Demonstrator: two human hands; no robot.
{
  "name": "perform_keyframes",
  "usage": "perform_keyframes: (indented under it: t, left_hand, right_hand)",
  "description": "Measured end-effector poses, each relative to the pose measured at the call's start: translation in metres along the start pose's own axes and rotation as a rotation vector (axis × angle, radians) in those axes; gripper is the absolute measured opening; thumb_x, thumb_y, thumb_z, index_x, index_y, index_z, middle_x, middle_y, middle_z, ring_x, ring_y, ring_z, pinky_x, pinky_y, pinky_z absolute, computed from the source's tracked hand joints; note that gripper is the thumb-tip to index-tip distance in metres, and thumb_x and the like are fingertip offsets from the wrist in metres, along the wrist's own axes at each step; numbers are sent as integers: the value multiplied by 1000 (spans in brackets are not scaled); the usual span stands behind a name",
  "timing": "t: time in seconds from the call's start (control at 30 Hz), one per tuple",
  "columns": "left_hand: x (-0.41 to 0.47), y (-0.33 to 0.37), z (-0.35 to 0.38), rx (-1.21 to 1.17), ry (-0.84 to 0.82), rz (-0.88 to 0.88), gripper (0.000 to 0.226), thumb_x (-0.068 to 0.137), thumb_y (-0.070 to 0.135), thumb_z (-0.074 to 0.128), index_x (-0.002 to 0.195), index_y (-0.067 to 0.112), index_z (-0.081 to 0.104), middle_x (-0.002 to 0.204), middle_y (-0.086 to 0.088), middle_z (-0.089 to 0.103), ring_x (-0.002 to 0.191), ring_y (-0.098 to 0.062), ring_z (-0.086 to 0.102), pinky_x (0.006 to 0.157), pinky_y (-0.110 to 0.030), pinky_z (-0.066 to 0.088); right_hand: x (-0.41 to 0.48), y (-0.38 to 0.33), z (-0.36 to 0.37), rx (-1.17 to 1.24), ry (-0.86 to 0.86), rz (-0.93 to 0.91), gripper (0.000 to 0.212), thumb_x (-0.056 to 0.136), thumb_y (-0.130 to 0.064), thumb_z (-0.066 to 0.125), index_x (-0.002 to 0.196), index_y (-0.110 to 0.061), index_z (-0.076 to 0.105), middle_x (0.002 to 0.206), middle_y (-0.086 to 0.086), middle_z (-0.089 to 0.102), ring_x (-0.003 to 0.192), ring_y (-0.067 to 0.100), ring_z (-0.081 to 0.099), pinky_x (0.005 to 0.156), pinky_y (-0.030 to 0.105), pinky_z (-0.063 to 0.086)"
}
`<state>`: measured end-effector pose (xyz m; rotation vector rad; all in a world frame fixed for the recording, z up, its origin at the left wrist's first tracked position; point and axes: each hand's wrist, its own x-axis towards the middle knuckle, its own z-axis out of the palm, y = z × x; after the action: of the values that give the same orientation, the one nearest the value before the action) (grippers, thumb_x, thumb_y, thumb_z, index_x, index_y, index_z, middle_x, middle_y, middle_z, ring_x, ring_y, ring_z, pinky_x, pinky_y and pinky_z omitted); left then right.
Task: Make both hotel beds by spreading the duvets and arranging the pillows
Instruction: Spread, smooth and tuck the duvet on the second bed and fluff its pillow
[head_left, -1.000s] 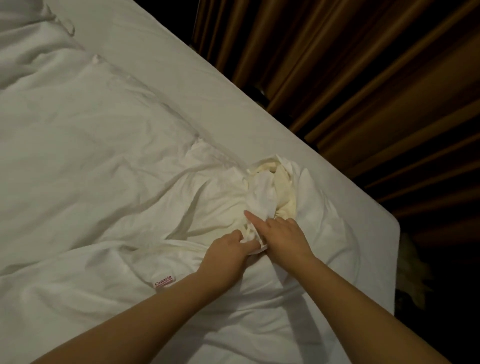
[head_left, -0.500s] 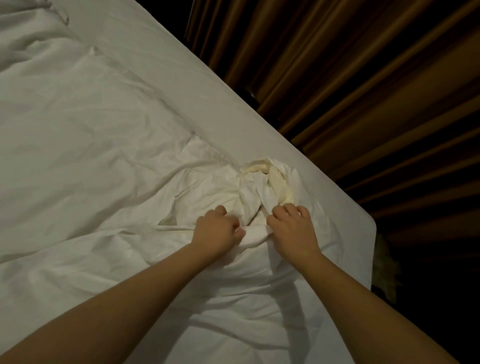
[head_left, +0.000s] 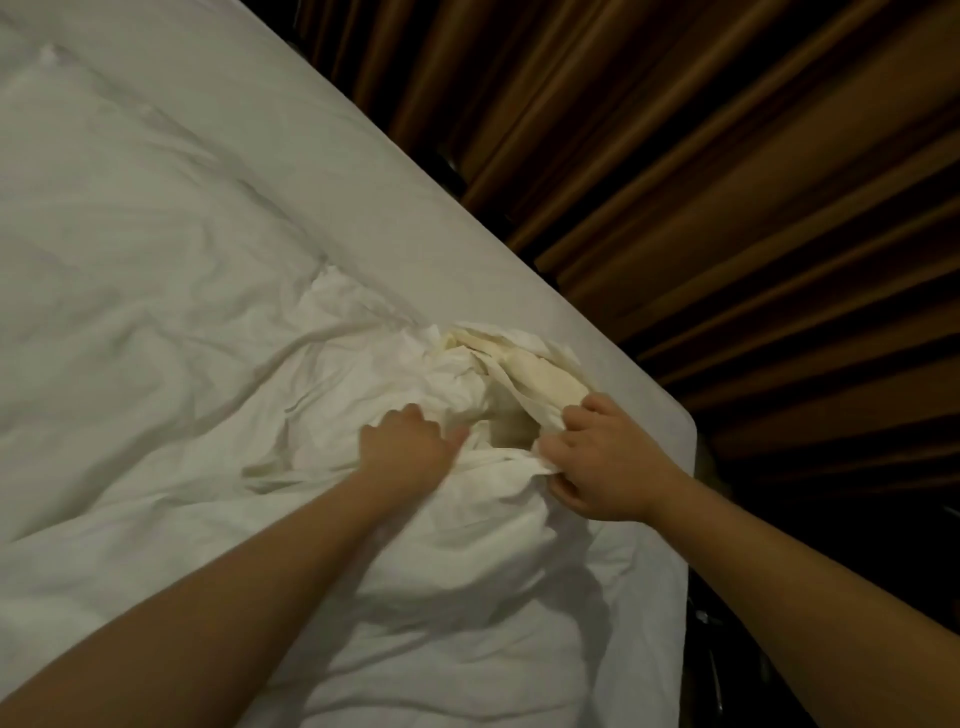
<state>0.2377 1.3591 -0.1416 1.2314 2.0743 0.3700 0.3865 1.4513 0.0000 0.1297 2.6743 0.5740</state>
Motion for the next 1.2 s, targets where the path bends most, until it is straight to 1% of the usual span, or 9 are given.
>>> perform_keyframes:
  t: [0.1, 0.23, 0.3, 0.4, 0.63, 0.8, 0.93, 1.07, 1.2]
  left_hand:
    - [20, -18, -5, 120, -152, -136, 58, 92, 62, 35, 131, 22, 49, 137, -5, 39, 123, -26, 42, 100, -46, 33]
    - [22, 10, -12, 133, 37, 33, 54, 95, 53, 39, 138, 20, 40, 150, -8, 27, 134, -27, 31, 107, -47, 28]
    - [13, 40, -23, -156, 41, 191, 49, 98, 49, 35, 131, 17, 51, 144, -10, 43, 124, -24, 44, 102, -37, 34]
    - [-15, 71, -36, -757, -355, 282, 63, 93, 61, 26, 126, 17, 60, 130, -3, 58, 115, -15, 53, 100, -27, 37]
    - [-67, 73, -35, -163, -81, 545, 20, 94, 28, 52, 95, 10, 61, 95, -7, 64, 85, -19, 56, 66, -22, 29]
    - [-99, 75, -23, -95, -69, 625, 27, 97, 28, 46, 111, 10, 60, 102, -9, 65, 94, -23, 58, 78, -27, 39]
    - [-96, 63, -42, -209, 37, 594, 46, 96, 20, 50, 141, 27, 43, 92, 1, 61, 79, -5, 49, 69, -13, 29]
    - [-92, 46, -45, -277, 7, 625, 61, 93, 12, 53, 137, 48, 31, 55, 14, 40, 52, 2, 44, 58, -8, 34]
    - [-91, 50, -40, -237, -30, 601, 46, 93, 21, 54, 136, 36, 44, 68, 10, 54, 61, -2, 49, 65, -11, 38]
  right_hand:
    - [-28, 22, 3, -38, -10, 115, 36, 80, -49, 37, 65, -25, 59, 58, -8, 60, 58, 13, 53, 73, 29, 48]
    - [-44, 24, 18, -60, 72, 165, 33, 85, -47, 46, 70, -24, 64, 69, -5, 65, 68, 18, 59, 79, 33, 48]
    - [-38, 20, 19, -34, 170, 214, 28, 85, -43, 49, 72, -23, 64, 74, -3, 66, 74, 20, 61, 83, 33, 43]
    - [-24, 12, 17, 18, 247, 311, 30, 86, -42, 50, 72, -20, 64, 75, -1, 67, 77, 23, 62, 85, 36, 36]
    - [-14, 28, -2, 136, -358, 344, 33, 90, -38, 53, 124, -41, 56, 142, -3, 41, 136, 24, 26, 114, 47, 10]
    - [25, 43, -20, 118, -660, 590, 31, 86, -45, 61, 110, -25, 59, 111, 1, 55, 114, 25, 49, 103, 41, 30]
    - [43, 34, -11, 281, -589, 804, 63, 84, -59, 53, 126, -14, 52, 126, 8, 51, 112, 31, 52, 96, 44, 46]
    - [43, 24, 17, 396, -455, 932, 55, 89, -16, 56, 140, -16, 35, 140, 14, 24, 112, 36, 48, 80, 35, 45]
    - [37, 31, 28, 402, -394, 988, 66, 85, -15, 66, 141, -19, 32, 140, 17, 31, 109, 31, 55, 79, 31, 48]
